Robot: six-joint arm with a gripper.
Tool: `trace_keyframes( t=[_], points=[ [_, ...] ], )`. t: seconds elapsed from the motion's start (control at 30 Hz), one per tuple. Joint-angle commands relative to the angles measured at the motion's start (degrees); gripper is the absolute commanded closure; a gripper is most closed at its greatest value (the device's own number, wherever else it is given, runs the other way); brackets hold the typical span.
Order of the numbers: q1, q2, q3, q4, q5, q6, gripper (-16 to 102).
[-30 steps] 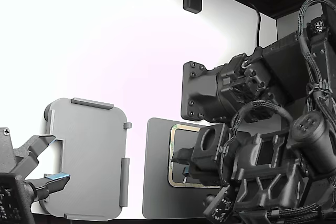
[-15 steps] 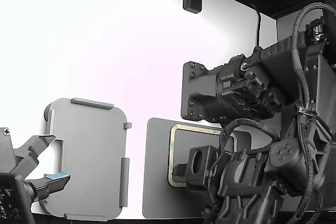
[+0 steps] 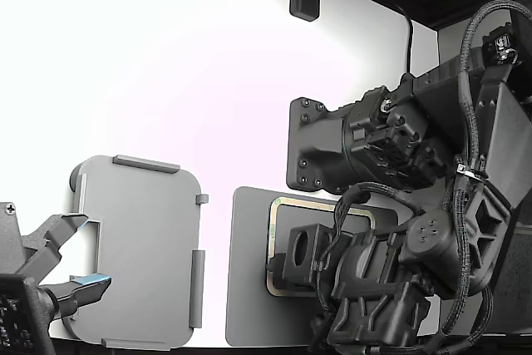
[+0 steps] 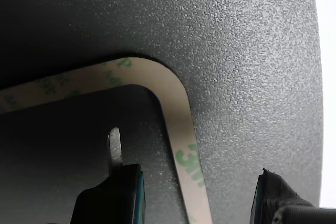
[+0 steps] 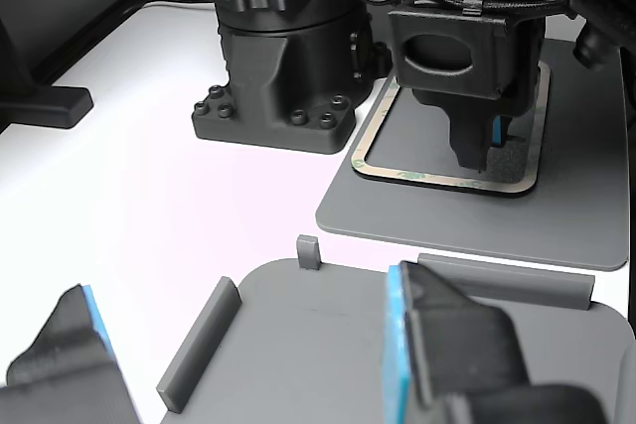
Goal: Move top rectangular frame to the holder.
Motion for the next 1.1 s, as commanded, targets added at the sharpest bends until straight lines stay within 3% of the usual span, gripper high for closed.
trace_keyframes(
  t=[0.0, 0.3, 0.73, 0.97, 1.07],
  points=[
    [-0.70, 1.76, -0.79, -0.18, -0.35, -0.70, 4],
    [-1.41, -0.35, -1.14, 0.00, -0.44, -3.87, 7],
    [-4.83, -4.22, -2.72, 0.44, -2.99, -10.28, -2],
    [-4.92, -2.72, -1.23, -0.26, -2.46, -8.61, 5],
    [-4.92, -2.72, -0.26, -1.49, -2.55, -8.53, 13]
  ],
)
